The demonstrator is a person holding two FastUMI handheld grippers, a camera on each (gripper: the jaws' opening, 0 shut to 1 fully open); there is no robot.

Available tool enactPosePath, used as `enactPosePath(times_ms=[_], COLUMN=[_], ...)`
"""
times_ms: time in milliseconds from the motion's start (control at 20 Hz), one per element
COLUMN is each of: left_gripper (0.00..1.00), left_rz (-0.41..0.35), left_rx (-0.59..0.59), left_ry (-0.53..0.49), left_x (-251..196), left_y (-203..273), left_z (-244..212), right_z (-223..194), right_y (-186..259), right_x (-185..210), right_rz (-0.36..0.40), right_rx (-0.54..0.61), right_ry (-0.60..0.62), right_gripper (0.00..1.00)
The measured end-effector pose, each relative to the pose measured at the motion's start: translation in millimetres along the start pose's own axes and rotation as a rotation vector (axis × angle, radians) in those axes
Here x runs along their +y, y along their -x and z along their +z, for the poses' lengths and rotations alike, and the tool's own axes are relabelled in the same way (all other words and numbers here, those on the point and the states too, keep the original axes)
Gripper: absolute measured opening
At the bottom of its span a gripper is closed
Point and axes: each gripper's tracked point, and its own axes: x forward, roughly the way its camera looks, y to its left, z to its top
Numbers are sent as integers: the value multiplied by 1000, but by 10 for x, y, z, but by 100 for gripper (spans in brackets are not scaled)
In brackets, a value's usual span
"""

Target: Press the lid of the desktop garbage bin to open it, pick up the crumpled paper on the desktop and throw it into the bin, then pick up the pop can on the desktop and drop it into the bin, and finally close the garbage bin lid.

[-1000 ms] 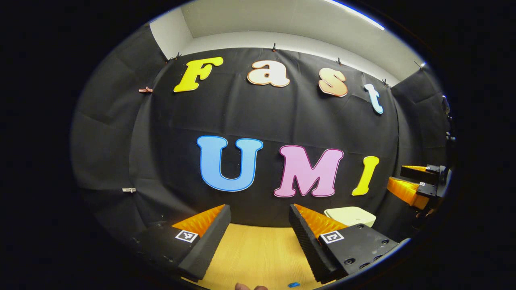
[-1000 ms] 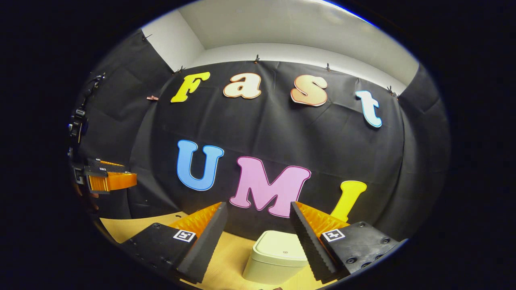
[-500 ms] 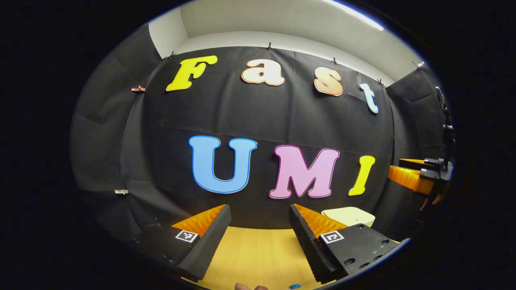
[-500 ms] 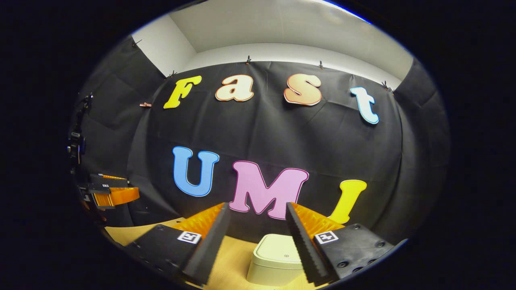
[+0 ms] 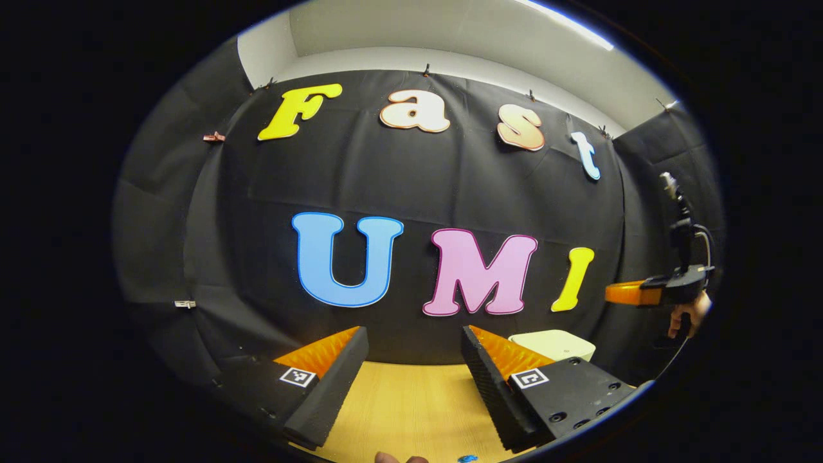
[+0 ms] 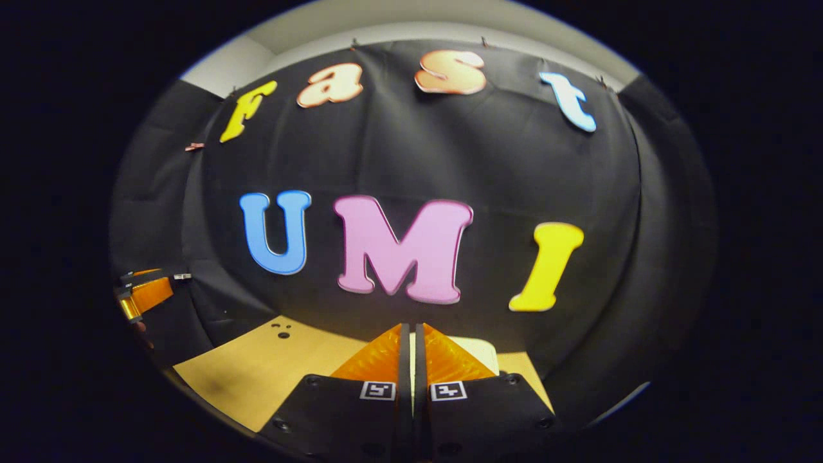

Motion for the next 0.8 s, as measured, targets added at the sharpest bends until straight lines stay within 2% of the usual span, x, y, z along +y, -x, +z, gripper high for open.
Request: enactPosePath(times_ms=[100,250,500,800], left_gripper=[95,95,95,95], left_rz=[-3,-4,-4,5], left_rx=[3,15,30,50], left_ry=[-2,-5,5,-3], left_x=[-12,-4,12,47], left_y=[3,20,21,2], left_z=[-17,-69,-131,-189], right_z=[-110,-390,-865,-1275], right_y=[-171,-425,-703,-817], right_x=[-147,-310,-317,-285], right_rz=[-28,-56,-46,-43], right_rx=[39,106,220,305], right_ry=[-33,-17,-7,-15], right_gripper=[5,5,5,5])
